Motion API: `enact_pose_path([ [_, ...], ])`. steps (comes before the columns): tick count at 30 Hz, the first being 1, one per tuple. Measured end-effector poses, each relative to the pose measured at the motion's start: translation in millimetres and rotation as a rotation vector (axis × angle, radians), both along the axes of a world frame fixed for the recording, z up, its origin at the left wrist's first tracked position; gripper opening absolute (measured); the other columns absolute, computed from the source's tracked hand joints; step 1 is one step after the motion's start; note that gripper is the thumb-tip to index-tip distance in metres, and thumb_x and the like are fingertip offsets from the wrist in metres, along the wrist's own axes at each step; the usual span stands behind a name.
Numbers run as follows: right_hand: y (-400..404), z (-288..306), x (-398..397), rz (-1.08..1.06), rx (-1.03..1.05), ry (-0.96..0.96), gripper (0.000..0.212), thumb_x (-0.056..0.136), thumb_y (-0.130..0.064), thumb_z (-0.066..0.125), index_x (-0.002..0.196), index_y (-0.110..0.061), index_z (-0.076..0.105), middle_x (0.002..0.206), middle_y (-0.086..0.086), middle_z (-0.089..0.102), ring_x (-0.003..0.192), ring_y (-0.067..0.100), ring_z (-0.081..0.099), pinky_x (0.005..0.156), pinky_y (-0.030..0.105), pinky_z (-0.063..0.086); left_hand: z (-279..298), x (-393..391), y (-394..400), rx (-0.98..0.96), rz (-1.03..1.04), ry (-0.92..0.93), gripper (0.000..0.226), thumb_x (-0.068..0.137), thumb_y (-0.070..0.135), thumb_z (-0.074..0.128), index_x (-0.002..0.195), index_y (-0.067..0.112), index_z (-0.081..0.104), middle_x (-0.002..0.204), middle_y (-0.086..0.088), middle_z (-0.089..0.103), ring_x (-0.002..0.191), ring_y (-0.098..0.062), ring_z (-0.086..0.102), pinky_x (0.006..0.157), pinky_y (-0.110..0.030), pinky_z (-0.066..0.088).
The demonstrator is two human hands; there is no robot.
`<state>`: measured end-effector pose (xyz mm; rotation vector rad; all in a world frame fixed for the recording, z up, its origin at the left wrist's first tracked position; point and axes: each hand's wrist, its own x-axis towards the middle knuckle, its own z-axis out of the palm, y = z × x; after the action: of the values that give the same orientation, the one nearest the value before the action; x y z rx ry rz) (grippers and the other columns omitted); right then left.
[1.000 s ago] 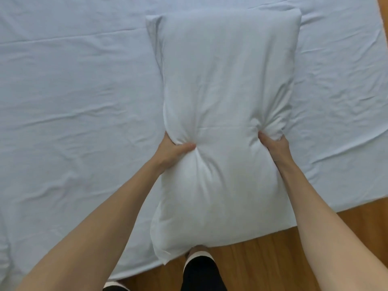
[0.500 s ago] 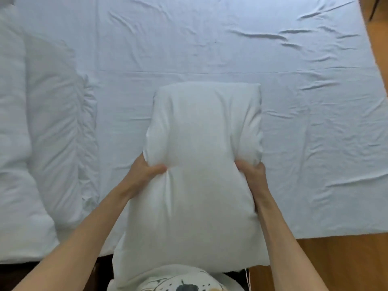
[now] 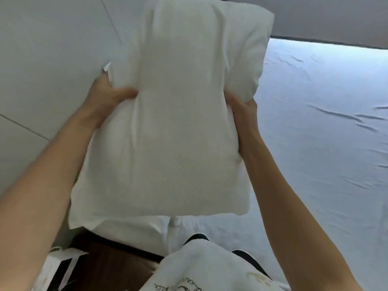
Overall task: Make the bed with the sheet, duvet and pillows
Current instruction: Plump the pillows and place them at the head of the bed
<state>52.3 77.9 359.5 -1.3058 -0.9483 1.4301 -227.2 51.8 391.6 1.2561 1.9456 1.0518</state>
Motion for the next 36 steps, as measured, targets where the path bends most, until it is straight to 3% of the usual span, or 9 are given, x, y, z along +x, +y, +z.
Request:
enact_pose_path([
  [4,4.8,12.4,-101.3,0.072,0.026,0.068,0.050,0.074,-0.033,0.075,0.121,-0.024,0.059,0.105,-0.010,0.069,0.095,0.009,0.066,0.083,0.031,0.056,32.0,-96.9,-13.2,0.073,0.119,0.100,0.050,0.078,0.008,0.073,0.125,0.014,0.059,0.114,0.001,0.062,0.100,-0.011,0.058,0.074,-0.011,0.048],
  [6,4.5,-6.8,-145.4,0.071,0.000,0.067,0.056,0.071,-0.034,0.075,0.123,-0.025,0.057,0.110,-0.009,0.067,0.100,0.011,0.064,0.087,0.032,0.054,21.7,-142.4,-17.7,0.025,0.173,0.145,0.052,0.079,0.012,0.075,0.128,0.012,0.058,0.118,-0.004,0.062,0.105,-0.015,0.057,0.085,-0.022,0.045],
  [9,-4.2,-66.9,-194.6,0.074,-0.211,-0.031,0.083,0.064,-0.042,0.073,0.138,-0.026,0.042,0.126,-0.005,0.059,0.112,0.021,0.057,0.098,0.040,0.048,-31.1,-191.8,-19.6,-0.159,0.220,0.217,0.063,0.081,0.022,0.075,0.136,0.007,0.048,0.135,-0.014,0.053,0.122,-0.026,0.051,0.098,-0.034,0.041],
  [11,-21.3,-118.0,-207.2,0.178,-0.379,-0.196,0.090,0.070,-0.040,0.072,0.147,-0.026,0.028,0.133,0.003,0.053,0.118,0.028,0.053,0.101,0.041,0.045,-83.3,-191.3,-23.0,-0.346,0.220,0.218,0.078,0.083,0.036,0.071,0.145,0.006,0.035,0.145,-0.019,0.042,0.131,-0.033,0.043,0.105,-0.040,0.036],
  [13,-43.4,-160.3,-207.9,0.350,-0.493,-0.382,0.094,0.076,-0.042,0.070,0.151,-0.023,0.015,0.139,0.013,0.047,0.122,0.032,0.048,0.103,0.041,0.042,-135.8,-168.0,-30.6,-0.538,0.182,0.252,0.091,0.084,0.056,0.060,0.152,0.015,0.016,0.155,-0.018,0.023,0.141,-0.034,0.026,0.113,-0.044,0.023],
  [15,-61.5,-183.8,-205.4,0.420,-0.475,-0.437,0.095,0.081,-0.047,0.067,0.152,-0.023,0.008,0.142,0.015,0.042,0.127,0.033,0.045,0.104,0.040,0.040,-174.6,-142.0,-35.7,-0.610,0.189,0.259,0.095,0.082,0.070,0.049,0.153,0.026,0.002,0.160,-0.014,0.002,0.146,-0.033,0.006,0.116,-0.051,0.008],
  [22,-58.2,-189.2,-198.3,0.432,-0.313,-0.616,0.095,0.081,-0.054,0.063,0.153,-0.027,0.007,0.148,0.011,0.034,0.132,0.030,0.040,0.105,0.041,0.040,-197.4,-142.0,-22.2,-0.568,0.198,0.405,0.095,0.080,0.076,0.042,0.152,0.029,0.002,0.158,-0.017,-0.002,0.146,-0.033,-0.001,0.115,-0.054,0.004],
  [28,-54.2,-176.6,-173.7,0.496,-0.144,-0.768,0.087,0.088,-0.052,0.058,0.153,-0.026,0.007,0.158,0.009,0.015,0.144,0.028,0.020,0.111,0.043,0.029,-195.3,-93.8,-25.2,-0.356,0.205,0.567,0.074,0.096,0.051,0.036,0.152,0.011,0.008,0.156,-0.024,0.001,0.145,-0.035,0.003,0.116,-0.051,0.003],
  [36,-68.0,-164.2,-78.3,0.517,-0.137,-0.856,0.074,0.091,-0.049,0.055,0.151,-0.018,0.023,0.155,0.010,0.026,0.142,0.026,0.025,0.112,0.042,0.028,-190.6,8.7,-50.5,-0.257,-0.134,0.794,0.068,0.090,0.042,0.056,0.145,0.010,0.034,0.155,-0.025,0.014,0.144,-0.039,0.010,0.115,-0.052,0.007],
])
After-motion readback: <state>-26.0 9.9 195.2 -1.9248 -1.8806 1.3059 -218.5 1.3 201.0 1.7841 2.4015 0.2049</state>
